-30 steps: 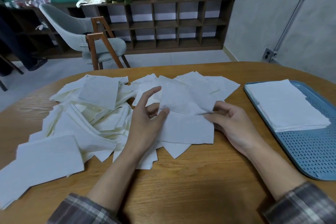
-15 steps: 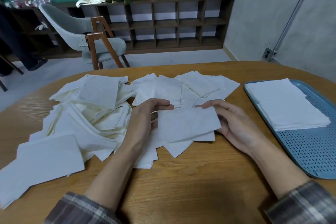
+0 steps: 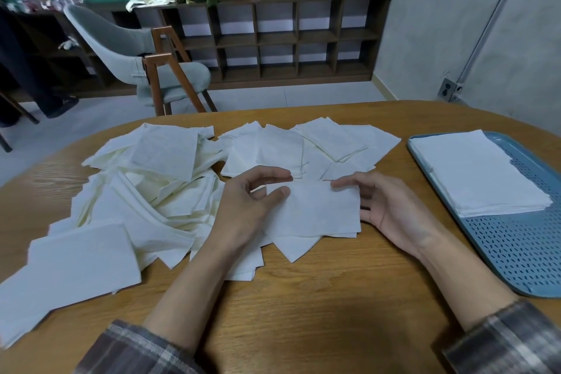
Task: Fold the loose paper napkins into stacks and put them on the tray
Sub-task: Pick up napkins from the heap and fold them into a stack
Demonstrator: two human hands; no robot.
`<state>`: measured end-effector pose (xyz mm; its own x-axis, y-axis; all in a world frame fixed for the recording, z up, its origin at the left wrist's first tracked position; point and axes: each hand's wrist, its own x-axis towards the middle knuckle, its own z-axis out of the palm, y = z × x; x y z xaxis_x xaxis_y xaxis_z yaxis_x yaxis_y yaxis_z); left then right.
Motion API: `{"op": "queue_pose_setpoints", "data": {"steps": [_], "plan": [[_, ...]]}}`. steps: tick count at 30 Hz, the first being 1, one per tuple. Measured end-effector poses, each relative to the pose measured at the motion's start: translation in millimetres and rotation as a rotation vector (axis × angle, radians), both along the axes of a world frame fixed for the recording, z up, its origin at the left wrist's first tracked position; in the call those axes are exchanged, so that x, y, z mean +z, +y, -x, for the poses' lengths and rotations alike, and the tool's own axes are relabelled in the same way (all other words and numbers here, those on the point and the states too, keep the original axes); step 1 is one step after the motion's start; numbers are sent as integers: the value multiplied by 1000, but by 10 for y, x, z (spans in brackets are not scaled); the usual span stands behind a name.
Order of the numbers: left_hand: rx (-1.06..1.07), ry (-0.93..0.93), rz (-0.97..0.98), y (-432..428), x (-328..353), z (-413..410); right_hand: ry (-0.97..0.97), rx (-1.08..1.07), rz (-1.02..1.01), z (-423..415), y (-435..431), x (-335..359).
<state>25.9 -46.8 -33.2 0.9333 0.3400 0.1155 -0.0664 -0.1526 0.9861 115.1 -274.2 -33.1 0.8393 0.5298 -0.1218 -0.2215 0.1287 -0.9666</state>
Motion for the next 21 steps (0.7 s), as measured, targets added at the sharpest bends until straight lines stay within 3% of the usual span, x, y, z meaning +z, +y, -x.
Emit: {"op": "queue_pose_setpoints", "data": {"steps": [7, 15, 21], "plan": [[14, 54, -11, -27, 10, 3, -284, -119, 252, 69, 5, 2], [18, 53, 41, -28, 9, 7, -366, -256, 136, 27, -18, -31], [-16, 30, -4, -99, 2, 17, -411, -173, 136, 58, -4, -27]]}}
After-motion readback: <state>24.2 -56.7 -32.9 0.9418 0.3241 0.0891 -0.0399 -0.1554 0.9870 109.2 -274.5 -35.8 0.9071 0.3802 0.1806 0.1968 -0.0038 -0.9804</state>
